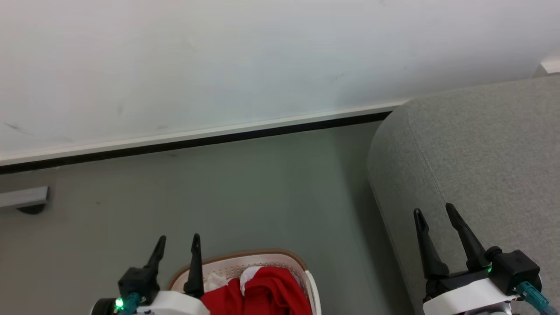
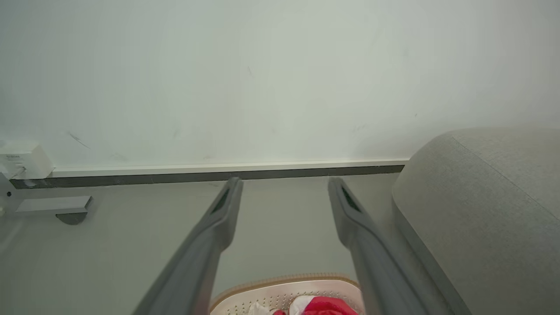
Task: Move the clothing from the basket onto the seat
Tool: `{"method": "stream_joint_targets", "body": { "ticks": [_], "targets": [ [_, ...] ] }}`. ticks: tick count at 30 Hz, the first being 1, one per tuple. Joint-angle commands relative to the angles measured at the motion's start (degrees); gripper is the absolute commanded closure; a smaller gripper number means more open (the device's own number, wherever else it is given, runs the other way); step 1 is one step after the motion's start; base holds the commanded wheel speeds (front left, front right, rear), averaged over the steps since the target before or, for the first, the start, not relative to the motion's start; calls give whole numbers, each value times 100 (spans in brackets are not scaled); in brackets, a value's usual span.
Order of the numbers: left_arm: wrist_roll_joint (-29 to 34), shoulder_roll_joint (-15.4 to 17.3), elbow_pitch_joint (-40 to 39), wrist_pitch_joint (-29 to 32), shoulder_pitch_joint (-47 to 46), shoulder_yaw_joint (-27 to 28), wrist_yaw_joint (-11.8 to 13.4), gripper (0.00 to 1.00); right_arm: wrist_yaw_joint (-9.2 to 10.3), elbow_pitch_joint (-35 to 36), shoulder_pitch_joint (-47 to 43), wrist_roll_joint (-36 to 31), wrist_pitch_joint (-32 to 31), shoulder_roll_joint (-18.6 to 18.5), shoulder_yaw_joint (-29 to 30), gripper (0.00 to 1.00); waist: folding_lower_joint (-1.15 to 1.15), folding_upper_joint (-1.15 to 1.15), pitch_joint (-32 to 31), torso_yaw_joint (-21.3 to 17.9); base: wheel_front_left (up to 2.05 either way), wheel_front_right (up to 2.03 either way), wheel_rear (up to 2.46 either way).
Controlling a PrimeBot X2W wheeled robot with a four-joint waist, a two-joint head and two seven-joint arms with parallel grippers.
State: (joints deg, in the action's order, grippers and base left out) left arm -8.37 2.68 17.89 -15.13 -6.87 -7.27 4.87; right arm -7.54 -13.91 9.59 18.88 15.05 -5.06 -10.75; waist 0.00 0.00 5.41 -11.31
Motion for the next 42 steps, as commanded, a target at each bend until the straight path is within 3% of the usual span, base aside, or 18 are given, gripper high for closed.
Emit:
{"method": "stream_joint_targets", "body": {
  "ticks": [1,16,31,42],
  "targets": [
    [47,37,77,-4,-133,39,28,0,10,34,91,55,19,13,9,0,0,0,206,-187,0,0,0],
    [385,351,1725,4,-1269,-188,-270,0,10,238,601,600,11,123,-18,0,0,0,1577,-977,0,0,0],
    [617,683,3933,564,-2645,-569,-671,0,10,911,1105,762,11,219,158,0,0,0,2739,-1629,0,0,0],
    [1119,1321,5011,1042,-3490,-1020,-420,0,10,1382,1401,1294,11,223,104,0,0,0,3670,-2081,0,0,0]
  ]
}}
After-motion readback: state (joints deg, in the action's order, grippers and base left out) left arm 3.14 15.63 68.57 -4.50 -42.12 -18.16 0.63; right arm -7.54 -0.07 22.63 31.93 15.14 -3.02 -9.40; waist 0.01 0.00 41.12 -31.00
